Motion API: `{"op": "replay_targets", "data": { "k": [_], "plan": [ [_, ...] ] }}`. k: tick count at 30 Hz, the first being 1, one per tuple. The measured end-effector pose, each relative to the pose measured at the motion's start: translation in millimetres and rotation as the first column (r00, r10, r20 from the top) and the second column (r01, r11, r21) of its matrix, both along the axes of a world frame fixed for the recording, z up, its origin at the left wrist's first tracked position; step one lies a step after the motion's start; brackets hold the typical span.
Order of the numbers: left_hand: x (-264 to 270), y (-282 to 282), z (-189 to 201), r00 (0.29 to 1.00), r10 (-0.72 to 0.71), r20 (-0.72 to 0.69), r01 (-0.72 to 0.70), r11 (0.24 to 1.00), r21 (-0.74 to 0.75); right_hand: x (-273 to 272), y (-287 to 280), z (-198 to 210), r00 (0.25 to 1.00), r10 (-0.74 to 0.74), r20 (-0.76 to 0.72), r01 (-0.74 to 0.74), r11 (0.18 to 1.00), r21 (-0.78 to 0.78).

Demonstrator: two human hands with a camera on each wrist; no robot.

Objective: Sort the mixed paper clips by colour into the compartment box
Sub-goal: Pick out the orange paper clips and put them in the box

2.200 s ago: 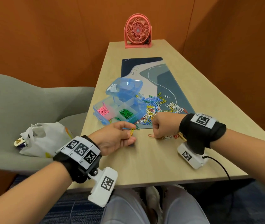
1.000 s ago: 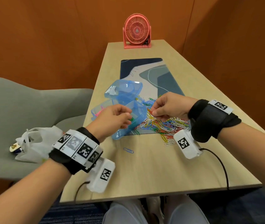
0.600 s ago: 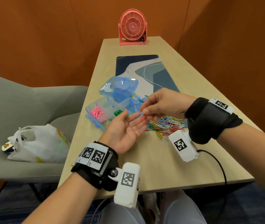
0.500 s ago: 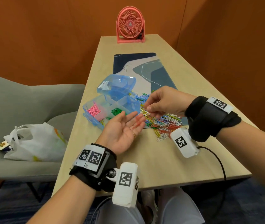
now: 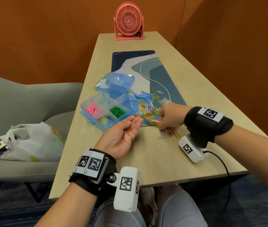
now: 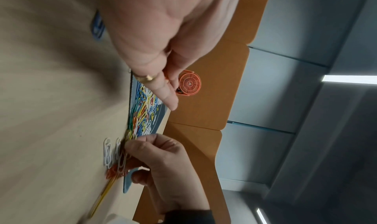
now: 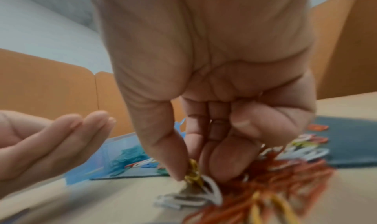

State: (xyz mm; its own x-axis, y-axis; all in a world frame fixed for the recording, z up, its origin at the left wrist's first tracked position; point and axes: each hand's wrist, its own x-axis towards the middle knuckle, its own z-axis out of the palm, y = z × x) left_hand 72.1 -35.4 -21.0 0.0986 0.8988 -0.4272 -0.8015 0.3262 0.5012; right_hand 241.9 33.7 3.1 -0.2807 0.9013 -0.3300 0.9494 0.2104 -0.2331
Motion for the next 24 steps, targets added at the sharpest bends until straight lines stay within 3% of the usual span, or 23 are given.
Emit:
{"op": "replay_targets", "data": {
  "k": [6, 10, 14, 18, 24],
  "plan": [
    [1.5, -0.5, -6.1, 0.997, -0.049, -0.056, 0.048, 0.998, -0.027, 13.5, 3.8, 7.2, 0.996, 0.005, 0.086, -0.005, 1.000, -0.008],
    [6.9, 2.5, -6.6, 0.997, -0.064, -0.032, 0.063, 0.997, -0.043, 6.7, 4.1, 10.2, 0.997, 0.071, -0.042, -0.068, 0.995, 0.072],
    [10.2, 5.3, -6.9, 0.998, -0.054, 0.011, 0.055, 0.997, -0.046, -6.5, 2.3, -0.8, 0.988, 0.152, -0.036, -0.147, 0.983, 0.108],
    [11.4, 7.0, -11.5, 0.998, -0.055, 0.027, 0.056, 0.998, -0.035, -4.3, 6.1, -3.4, 0.988, 0.156, -0.007, -0.155, 0.984, 0.084],
    [18.4, 10.7, -16.1, 0.995, -0.096, -0.039, 0.094, 0.994, -0.053, 9.0, 11.5, 12.4, 0.979, 0.103, -0.174, -0.095, 0.994, 0.054]
  ]
}}
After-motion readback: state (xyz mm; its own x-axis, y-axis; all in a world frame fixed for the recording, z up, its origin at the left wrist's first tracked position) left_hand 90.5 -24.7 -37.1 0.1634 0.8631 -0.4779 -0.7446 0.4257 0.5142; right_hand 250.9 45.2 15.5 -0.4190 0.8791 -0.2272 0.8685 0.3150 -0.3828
